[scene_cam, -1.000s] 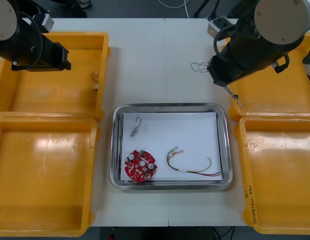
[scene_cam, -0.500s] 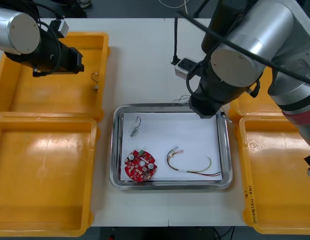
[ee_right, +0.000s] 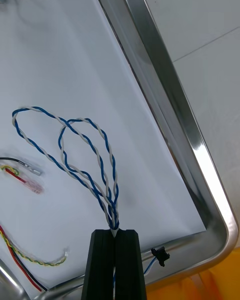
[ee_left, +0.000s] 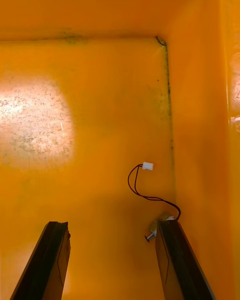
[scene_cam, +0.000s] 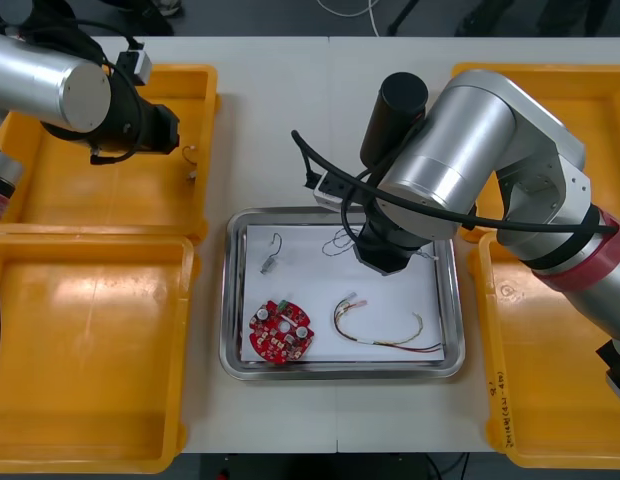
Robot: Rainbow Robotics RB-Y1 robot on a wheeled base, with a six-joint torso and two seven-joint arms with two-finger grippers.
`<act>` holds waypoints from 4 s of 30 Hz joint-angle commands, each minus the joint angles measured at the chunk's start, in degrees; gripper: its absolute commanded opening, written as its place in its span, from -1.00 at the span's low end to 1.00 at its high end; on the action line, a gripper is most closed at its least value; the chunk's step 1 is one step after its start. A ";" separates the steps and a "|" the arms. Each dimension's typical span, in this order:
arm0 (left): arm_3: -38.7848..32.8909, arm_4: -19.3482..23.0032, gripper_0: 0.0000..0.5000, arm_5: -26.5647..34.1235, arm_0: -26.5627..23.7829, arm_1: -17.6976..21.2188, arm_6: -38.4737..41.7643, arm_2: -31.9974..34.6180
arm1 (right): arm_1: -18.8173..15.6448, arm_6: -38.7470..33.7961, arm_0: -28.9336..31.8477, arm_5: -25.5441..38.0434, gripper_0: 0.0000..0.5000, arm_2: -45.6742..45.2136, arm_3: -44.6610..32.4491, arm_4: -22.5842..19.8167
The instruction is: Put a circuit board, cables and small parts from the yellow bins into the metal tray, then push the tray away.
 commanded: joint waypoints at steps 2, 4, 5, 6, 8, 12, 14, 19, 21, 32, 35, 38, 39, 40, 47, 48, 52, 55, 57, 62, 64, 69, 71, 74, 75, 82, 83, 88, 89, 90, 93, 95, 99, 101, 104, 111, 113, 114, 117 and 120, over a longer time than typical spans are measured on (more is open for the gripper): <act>0.64 -2.35 1.00 -3.90 -2.46 -1.47 6.64 -2.45 | 1.64 1.29 1.84 -3.57 -1.00 2.23 -0.13 2.05; 0.90 -3.05 1.00 -4.96 -2.46 -1.65 6.82 -2.98 | 1.38 1.46 2.45 -4.45 -1.00 2.58 0.31 2.67; 1.08 -3.40 1.00 -5.75 -2.46 -1.74 6.99 -3.33 | 1.38 1.55 2.81 -4.98 -1.00 2.67 0.66 3.02; 1.34 -3.40 1.00 -6.10 -2.46 -1.82 6.99 -3.50 | 1.29 1.64 2.98 -5.42 -1.00 2.76 0.75 3.11; 2.05 -3.49 1.00 -7.68 -2.46 -2.17 7.08 -3.77 | 1.02 1.90 3.51 -6.38 -1.00 3.20 1.18 4.08; 2.84 -4.46 1.00 -9.44 -2.46 -2.53 7.08 -4.56 | 0.67 2.08 4.21 -7.88 -1.00 4.16 2.15 5.92; 3.36 -4.98 1.00 -10.58 -2.46 -2.61 7.26 -5.35 | 0.58 2.08 4.65 -9.46 -1.00 4.43 3.03 6.80; 4.77 -5.07 1.00 -12.78 -2.46 -2.97 7.17 -5.61 | 0.58 1.73 4.83 -12.27 -1.00 5.48 5.32 7.42; 5.30 -5.42 1.00 -13.49 -2.46 -3.23 7.08 -5.70 | 0.67 1.55 4.83 -12.80 -1.00 5.92 5.84 7.77; 7.05 -7.53 1.00 -16.91 -2.46 -3.41 7.52 -7.90 | 0.67 0.32 5.18 -12.27 -0.13 6.19 5.84 8.65; 7.58 -7.53 1.00 -17.97 -2.38 -3.41 7.52 -8.60 | 0.67 0.06 5.18 -12.01 0.52 6.27 5.75 8.73; 8.37 -7.62 1.00 -19.55 -2.38 -3.41 7.70 -9.39 | 0.67 -0.38 5.18 -11.74 1.00 6.19 5.84 8.91; 8.55 -7.62 1.00 -19.73 -2.38 -3.41 7.70 -9.39 | 0.67 -0.56 5.09 -11.66 1.00 6.19 5.75 9.00; 8.55 -7.62 1.00 -19.73 -2.38 -3.41 7.70 -9.48 | 0.58 -0.65 5.18 -11.57 1.00 6.10 5.75 9.00; 8.64 -8.50 1.00 -19.73 -2.29 -3.41 7.96 -10.54 | 0.67 -0.91 4.83 -9.19 1.00 4.08 4.52 8.47; 8.64 -8.50 1.00 -19.73 -2.20 -3.41 7.96 -10.45 | 0.76 -0.91 4.56 -8.14 1.00 3.46 4.08 8.12; 8.64 -8.50 1.00 -19.73 -2.20 -3.41 7.87 -10.54 | 1.11 -1.09 3.16 -3.13 1.00 1.18 1.98 6.98; 8.64 -8.50 0.88 -19.90 -2.02 -3.41 7.87 -10.71 | 1.81 -1.17 2.37 0.47 1.00 -1.99 1.36 4.95; 8.64 -9.11 0.39 -20.52 -2.02 -3.41 7.96 -11.42 | 2.17 -1.17 1.84 2.49 1.00 -4.10 1.10 3.46; 8.64 -9.47 -0.99 -20.87 -1.85 -3.41 8.31 -11.85 | 2.25 -1.53 0.26 7.94 1.00 -8.14 -1.72 2.23; 8.64 -9.38 -0.99 -20.87 -1.76 -3.41 8.49 -11.85 | 2.34 -1.97 -0.27 7.99 1.00 -9.99 -3.39 2.14; 8.64 -9.29 -0.99 -20.87 -1.76 -3.41 8.75 -11.94 | 2.52 -2.93 -1.76 7.99 1.00 -13.85 -6.11 1.09; 8.64 -9.20 -1.00 -20.87 -1.76 -3.41 8.75 -11.85 | 2.52 -3.28 -2.29 7.99 1.00 -15.44 -6.73 0.21; 8.64 -9.20 -0.99 -20.87 -1.76 -3.41 8.75 -11.85 | 2.61 -4.08 -2.64 7.99 1.00 -18.86 -8.04 -2.08; 8.64 -9.11 -0.99 -20.87 -1.76 -3.32 8.75 -11.85 | 2.61 -4.34 -2.73 7.99 1.00 -19.92 -8.66 -2.52; 8.64 -8.41 -1.00 -20.78 -1.85 -3.05 8.66 -11.85 | 2.25 -6.98 -2.64 7.99 1.00 -25.45 -11.47 -3.31; 8.64 -8.24 -1.00 -20.78 -1.76 -2.88 8.58 -11.77 | 1.90 -8.29 -2.64 7.99 1.00 -26.42 -11.82 -3.83; 8.37 -7.27 -1.00 -20.25 -1.85 -2.44 8.14 -10.89 | -1.35 -14.01 -1.85 7.99 1.00 -29.23 -12.44 -6.47; 8.11 -7.09 -1.00 -19.11 -1.76 -2.35 7.96 -10.10 | -2.32 -14.97 -1.41 7.99 1.00 -29.94 -12.61 -6.91; 7.49 -6.92 -1.00 -17.26 -1.85 -2.44 7.70 -9.22 | -3.37 -15.94 -0.80 7.99 1.00 -30.99 -12.97 -7.17; 5.21 -6.74 -1.00 -13.13 -1.85 -2.35 7.17 -7.11 | -5.57 -16.99 1.40 7.99 1.00 -33.54 -14.02 -7.53; 4.42 -6.74 -1.00 -11.73 -1.85 -2.26 6.99 -6.49 | -6.45 -17.17 2.19 7.99 1.00 -34.51 -14.11 -7.61; 3.01 -6.30 -1.00 -9.09 -1.76 -1.82 6.20 -4.74 | -9.00 -18.05 5.18 7.99 1.00 -38.55 -14.28 -7.53; 2.92 -6.13 -1.00 -9.00 -1.76 -1.65 5.76 -4.12 | -9.96 -18.58 6.76 7.99 1.00 -40.66 -14.46 -7.17; 3.01 -6.04 -1.00 -8.83 -1.76 -1.38 5.15 -3.15 | -11.11 -19.10 8.43 7.99 1.00 -42.42 -14.72 -6.12; 2.57 -5.77 -1.00 -3.82 -1.76 -0.77 -0.21 1.07 | -13.39 -20.16 12.47 7.99 1.00 -46.11 -14.72 -4.63; 2.31 -5.51 -1.00 -1.71 -1.76 -0.33 -2.41 2.74 | -14.09 -20.69 14.14 7.99 1.00 -47.52 -14.72 -4.80; 2.40 -5.34 -1.00 -1.00 -1.76 -0.15 -3.29 3.35 | -14.53 -20.95 14.85 7.99 1.00 -47.95 -14.72 -4.89; 2.31 -4.98 -1.00 0.58 -1.67 0.55 -5.40 4.67 | -15.24 -21.48 16.17 7.99 1.00 -49.36 -14.64 -5.50; 2.31 -4.54 -1.00 1.54 -0.97 1.69 -7.86 5.72 | -15.94 -23.15 18.19 7.99 1.00 -51.56 -14.55 -5.86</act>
